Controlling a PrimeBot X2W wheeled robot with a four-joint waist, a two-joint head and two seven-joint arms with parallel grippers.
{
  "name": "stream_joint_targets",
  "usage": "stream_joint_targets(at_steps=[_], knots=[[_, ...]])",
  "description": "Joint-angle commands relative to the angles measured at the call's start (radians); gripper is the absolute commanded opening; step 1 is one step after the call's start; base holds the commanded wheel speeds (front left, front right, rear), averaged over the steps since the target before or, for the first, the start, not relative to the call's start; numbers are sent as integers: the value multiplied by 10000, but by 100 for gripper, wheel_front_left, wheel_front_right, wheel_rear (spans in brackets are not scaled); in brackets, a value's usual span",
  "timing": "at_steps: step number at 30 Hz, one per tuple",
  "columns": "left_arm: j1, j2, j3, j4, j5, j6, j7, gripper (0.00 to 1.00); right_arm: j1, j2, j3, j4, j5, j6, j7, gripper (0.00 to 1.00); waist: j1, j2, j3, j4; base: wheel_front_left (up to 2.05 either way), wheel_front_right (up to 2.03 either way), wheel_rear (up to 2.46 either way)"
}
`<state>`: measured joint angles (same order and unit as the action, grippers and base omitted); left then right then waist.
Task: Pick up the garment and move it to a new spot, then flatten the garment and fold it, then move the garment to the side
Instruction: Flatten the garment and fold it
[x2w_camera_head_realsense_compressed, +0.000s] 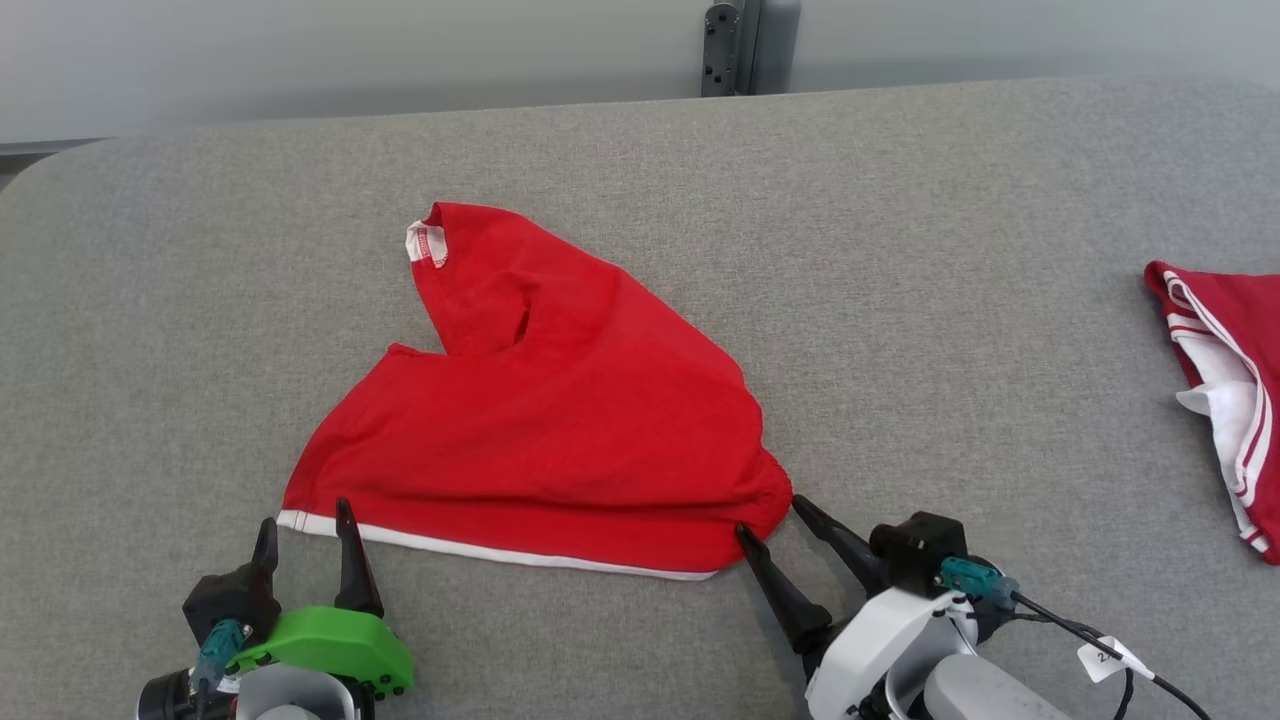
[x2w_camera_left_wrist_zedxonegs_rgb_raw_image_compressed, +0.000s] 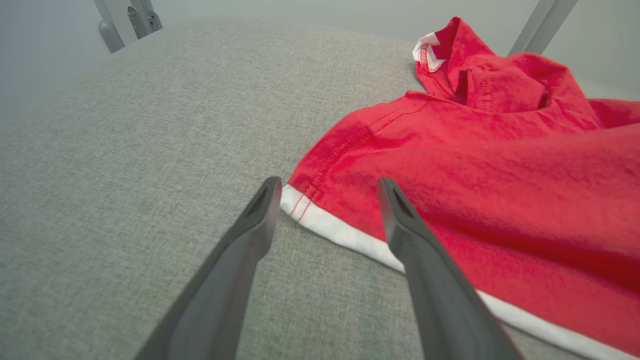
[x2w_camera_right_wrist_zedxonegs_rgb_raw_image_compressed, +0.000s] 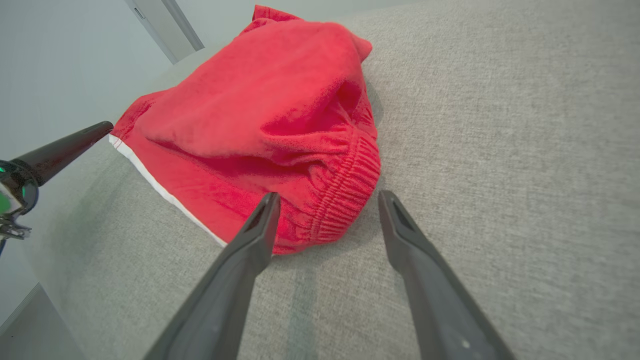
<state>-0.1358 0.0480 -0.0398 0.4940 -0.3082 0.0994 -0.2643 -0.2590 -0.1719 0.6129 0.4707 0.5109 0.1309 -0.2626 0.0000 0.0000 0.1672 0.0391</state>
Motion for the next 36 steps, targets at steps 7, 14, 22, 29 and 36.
stream_joint_targets(at_steps=[7,14,22,29,36], knots=[[-28,51,-73,-173,121,-142,8,100,-443,-368,741,28,1018,-5,-29,0,0,0,72,172,0,0,0],[104,51,-270,-289,107,-250,8,100,-425,-593,728,-1174,1392,-5,-30,0,0,0,11,15,0,0,0],[-46,51,-823,-321,-151,-181,8,100,-1118,-691,564,-1615,1115,-5,-29,0,0,0,118,95,0,0,0],[-385,49,-1587,-340,-346,-192,8,100,-2311,-139,-238,689,-418,-5,-29,0,0,0,568,955,0,0,0],[-507,46,-2028,-406,-505,-30,8,100,-3203,568,-1341,3209,-2795,-5,-30,0,0,0,925,1691,0,0,0]])
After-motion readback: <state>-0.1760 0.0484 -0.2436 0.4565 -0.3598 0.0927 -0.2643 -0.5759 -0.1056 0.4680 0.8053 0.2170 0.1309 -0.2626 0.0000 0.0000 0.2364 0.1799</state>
